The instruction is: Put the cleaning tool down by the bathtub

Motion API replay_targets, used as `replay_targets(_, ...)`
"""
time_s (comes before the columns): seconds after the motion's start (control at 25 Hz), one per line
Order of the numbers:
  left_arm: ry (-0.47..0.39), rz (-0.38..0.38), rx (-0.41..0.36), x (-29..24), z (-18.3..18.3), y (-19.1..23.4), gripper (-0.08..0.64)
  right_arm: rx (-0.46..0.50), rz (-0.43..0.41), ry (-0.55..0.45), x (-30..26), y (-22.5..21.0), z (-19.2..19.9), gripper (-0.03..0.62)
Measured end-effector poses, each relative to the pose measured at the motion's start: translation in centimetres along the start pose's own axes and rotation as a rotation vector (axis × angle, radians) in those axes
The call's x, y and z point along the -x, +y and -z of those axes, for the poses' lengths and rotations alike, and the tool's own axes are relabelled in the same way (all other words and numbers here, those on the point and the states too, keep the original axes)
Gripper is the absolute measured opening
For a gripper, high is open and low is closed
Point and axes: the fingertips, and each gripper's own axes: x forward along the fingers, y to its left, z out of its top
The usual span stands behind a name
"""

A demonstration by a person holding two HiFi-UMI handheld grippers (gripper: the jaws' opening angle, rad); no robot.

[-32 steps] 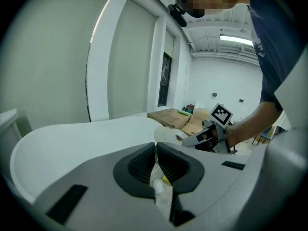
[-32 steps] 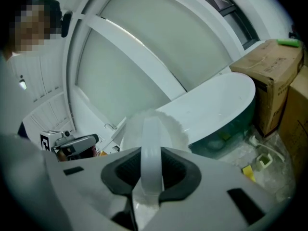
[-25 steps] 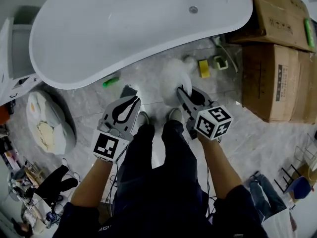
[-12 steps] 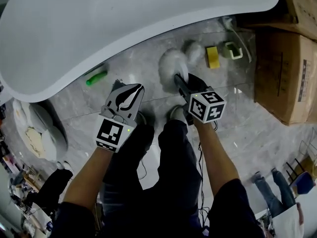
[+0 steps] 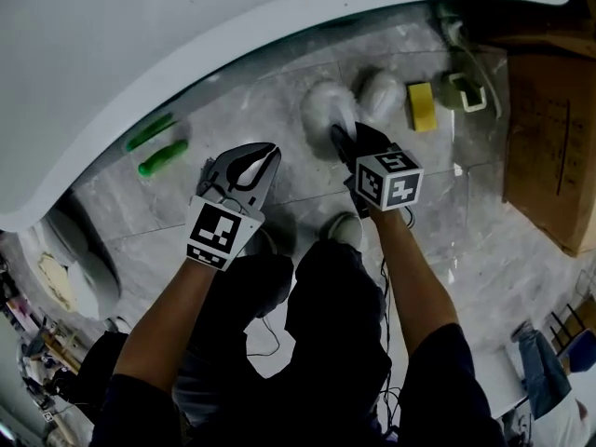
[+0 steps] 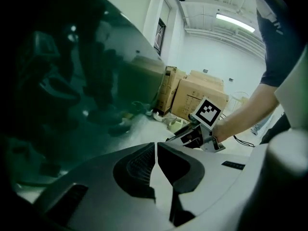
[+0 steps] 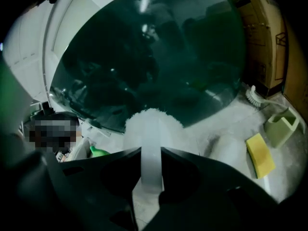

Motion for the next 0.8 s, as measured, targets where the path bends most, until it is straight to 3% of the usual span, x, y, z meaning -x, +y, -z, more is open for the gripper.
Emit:
replay_targets(0.4,0.014,0.009,-0.011,-5.5,6.9,1.0,0.041,0.106,0.065,0.066,-7.2,-5.3,6.0,0.091)
replay_targets(0.8,0.013,-0.006,-0.029,-8.9,9.2,2.1,0.041,0.305,0.128,0.168,-11.6,-7.8,9.7,0.091)
